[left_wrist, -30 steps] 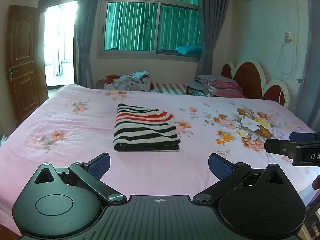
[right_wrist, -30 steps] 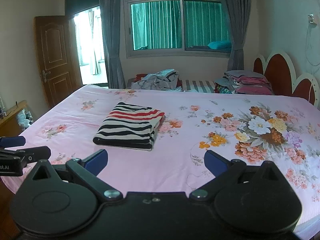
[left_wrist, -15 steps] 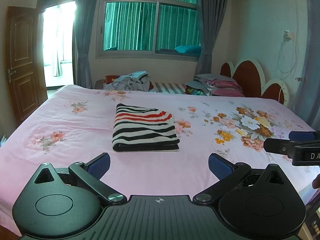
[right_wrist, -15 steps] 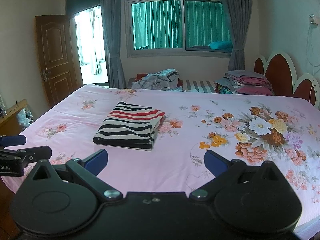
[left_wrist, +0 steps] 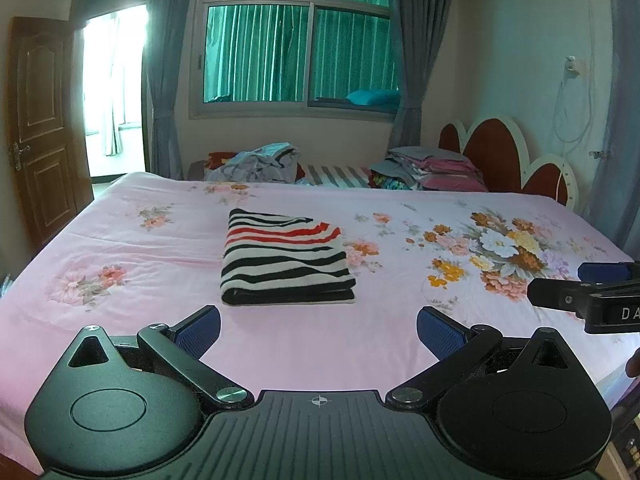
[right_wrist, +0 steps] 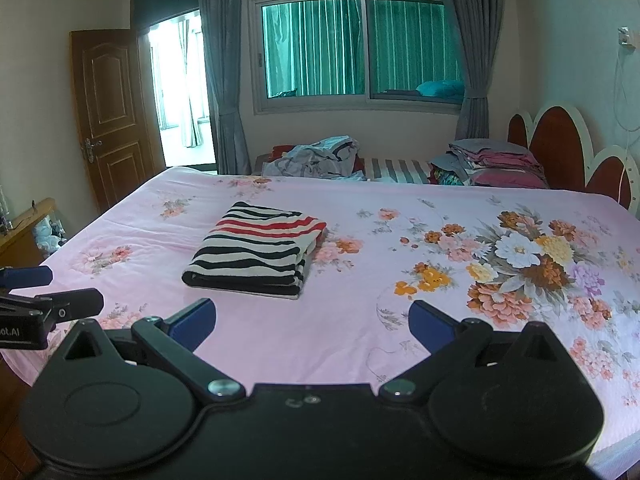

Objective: Fold small clothes

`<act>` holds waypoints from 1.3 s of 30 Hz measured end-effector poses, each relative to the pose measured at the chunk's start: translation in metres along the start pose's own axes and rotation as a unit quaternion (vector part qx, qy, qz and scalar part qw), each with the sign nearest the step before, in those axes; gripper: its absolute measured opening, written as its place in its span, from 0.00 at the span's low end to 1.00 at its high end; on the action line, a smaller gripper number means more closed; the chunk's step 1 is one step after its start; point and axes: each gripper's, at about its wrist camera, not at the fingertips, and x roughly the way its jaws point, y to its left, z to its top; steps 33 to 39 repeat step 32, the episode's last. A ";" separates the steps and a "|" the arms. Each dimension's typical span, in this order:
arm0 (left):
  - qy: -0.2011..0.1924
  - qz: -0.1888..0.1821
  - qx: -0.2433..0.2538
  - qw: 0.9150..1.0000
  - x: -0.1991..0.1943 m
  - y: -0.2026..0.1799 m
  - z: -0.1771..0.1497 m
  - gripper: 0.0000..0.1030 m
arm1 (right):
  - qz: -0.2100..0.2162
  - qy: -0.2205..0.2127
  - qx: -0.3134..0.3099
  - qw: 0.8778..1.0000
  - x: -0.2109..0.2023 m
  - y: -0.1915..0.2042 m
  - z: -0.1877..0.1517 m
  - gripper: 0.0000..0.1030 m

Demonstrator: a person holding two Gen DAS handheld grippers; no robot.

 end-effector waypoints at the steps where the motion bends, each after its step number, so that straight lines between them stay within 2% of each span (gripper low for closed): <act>1: -0.001 0.001 0.000 1.000 -0.001 0.000 0.000 1.00 | -0.001 0.001 0.000 1.000 0.000 0.000 0.000 1.00; 39: -0.005 0.020 0.006 1.000 0.003 0.004 -0.001 1.00 | 0.008 0.003 -0.007 1.000 0.002 -0.002 -0.004 1.00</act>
